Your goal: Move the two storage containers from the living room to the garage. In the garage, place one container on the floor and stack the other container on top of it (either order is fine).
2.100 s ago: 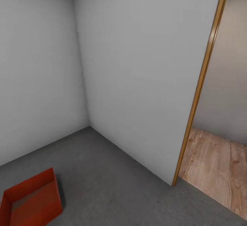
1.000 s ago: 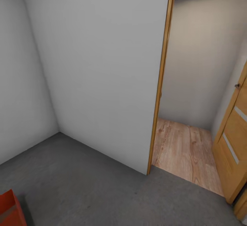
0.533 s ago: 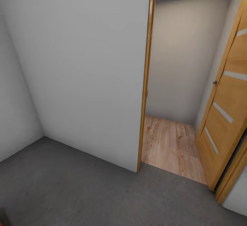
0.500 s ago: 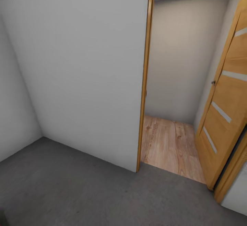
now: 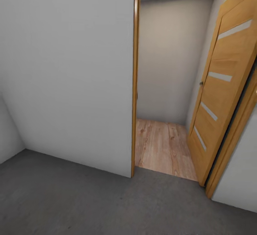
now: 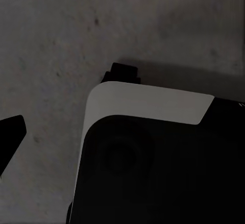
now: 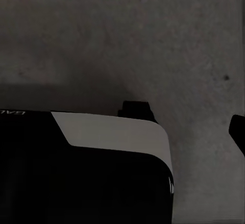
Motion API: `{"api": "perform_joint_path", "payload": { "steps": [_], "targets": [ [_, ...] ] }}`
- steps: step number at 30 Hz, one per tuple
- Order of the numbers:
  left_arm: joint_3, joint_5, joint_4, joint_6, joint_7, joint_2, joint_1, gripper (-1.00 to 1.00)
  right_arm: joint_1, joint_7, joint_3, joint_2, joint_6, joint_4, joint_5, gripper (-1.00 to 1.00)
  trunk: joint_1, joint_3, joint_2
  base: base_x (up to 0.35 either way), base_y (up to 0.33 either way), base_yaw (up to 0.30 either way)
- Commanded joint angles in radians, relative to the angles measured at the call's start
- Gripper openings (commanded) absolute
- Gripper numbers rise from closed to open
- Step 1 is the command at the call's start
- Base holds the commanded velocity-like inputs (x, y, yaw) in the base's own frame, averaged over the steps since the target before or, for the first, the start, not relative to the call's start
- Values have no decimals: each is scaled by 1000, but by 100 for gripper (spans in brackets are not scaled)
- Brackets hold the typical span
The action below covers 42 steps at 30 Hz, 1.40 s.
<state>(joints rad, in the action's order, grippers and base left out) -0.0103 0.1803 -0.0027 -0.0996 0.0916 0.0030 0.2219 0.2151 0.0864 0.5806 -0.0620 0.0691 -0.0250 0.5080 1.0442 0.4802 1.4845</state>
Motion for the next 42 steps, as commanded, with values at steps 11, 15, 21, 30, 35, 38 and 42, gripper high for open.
{"api": "perform_joint_path", "payload": {
  "steps": [11, 15, 21, 30, 35, 38, 42],
  "targets": [
    [0, 7, 0, -3, 2, 0, 0, 100, 1, 1, 8, -1, 5, -3, 8, 100, 0, 5, 1, 0, 0, -255],
    [0, 7, 0, -3, 2, 0, 1, 100, 1, 1, 7, -1, 5, -3, 9, 100, 0, 7, 1, 0, 0, -255],
    [0, 7, 0, -3, 2, 0, 1, 100, 1, 1, 7, -1, 5, -3, 9, 100, 0, 10, 1, 0, 0, -255],
    [0, 7, 0, -3, 2, 0, 1, 100, 1, 1, 7, -1, 5, -3, 9, 100, 0, 13, 1, 0, 0, -255],
    [0, 7, 0, -3, 2, 0, 0, 100, 1, 1, 7, -1, 5, -3, 9, 100, 0, 15, 1, 0, 0, -255],
    [0, 7, 0, -3, 2, 0, 1, 100, 1, 1, 7, -1, 5, -3, 9, 100, 0, 16, 1, 0, 0, -255],
    [0, 7, 0, -3, 2, 0, 1, 100, 1, 1, 7, -1, 5, -3, 9, 100, 0, 18, 1, 0, 0, -255]
  ]
}}
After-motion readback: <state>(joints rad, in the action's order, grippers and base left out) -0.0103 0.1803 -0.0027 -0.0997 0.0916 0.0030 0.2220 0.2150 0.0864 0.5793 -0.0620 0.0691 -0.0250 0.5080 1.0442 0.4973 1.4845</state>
